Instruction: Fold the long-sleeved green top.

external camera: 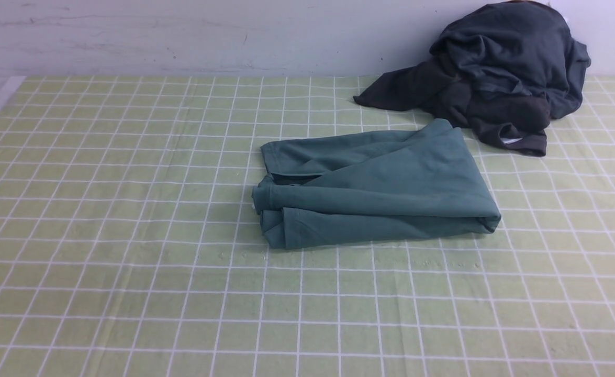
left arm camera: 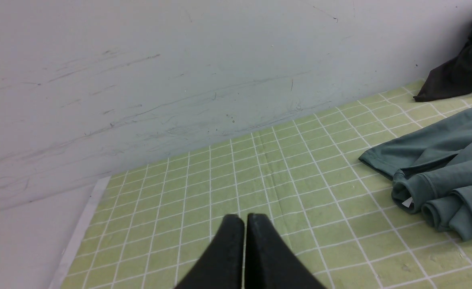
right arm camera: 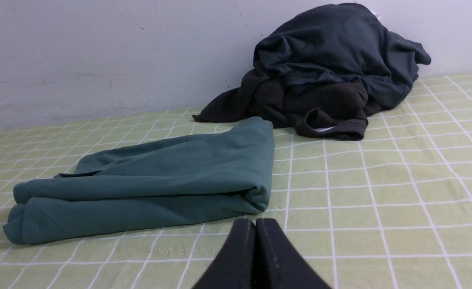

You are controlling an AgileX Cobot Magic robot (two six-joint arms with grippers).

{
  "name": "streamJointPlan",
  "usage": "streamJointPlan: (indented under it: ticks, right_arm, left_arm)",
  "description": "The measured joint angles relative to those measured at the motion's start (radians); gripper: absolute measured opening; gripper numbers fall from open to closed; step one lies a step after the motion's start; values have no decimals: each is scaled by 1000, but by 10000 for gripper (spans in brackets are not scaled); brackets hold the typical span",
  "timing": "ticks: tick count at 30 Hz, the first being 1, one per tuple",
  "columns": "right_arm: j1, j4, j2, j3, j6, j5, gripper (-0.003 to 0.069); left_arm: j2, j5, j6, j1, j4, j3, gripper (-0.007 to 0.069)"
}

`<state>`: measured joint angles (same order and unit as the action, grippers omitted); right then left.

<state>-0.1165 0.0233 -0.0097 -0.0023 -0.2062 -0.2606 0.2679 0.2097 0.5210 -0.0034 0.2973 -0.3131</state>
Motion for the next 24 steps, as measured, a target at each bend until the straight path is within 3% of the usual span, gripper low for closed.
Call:
streamJointPlan:
  ticks: [6,13,20,24]
  right_arm:
    - [14,0,0,30,21,15,-14]
    - [150,-23,0,29,59,-77,-14]
    - [185,-23,0,29,244,-83,-14]
    - [185,-23,0,29,262,-82,-14]
  left_arm:
    - [0,0,0,0,0,0,-4]
    - [0,0,0,0,0,0,-4]
    - [0,0,0,0,0,0,-4]
    - [0,0,0,0,0,0,-4]
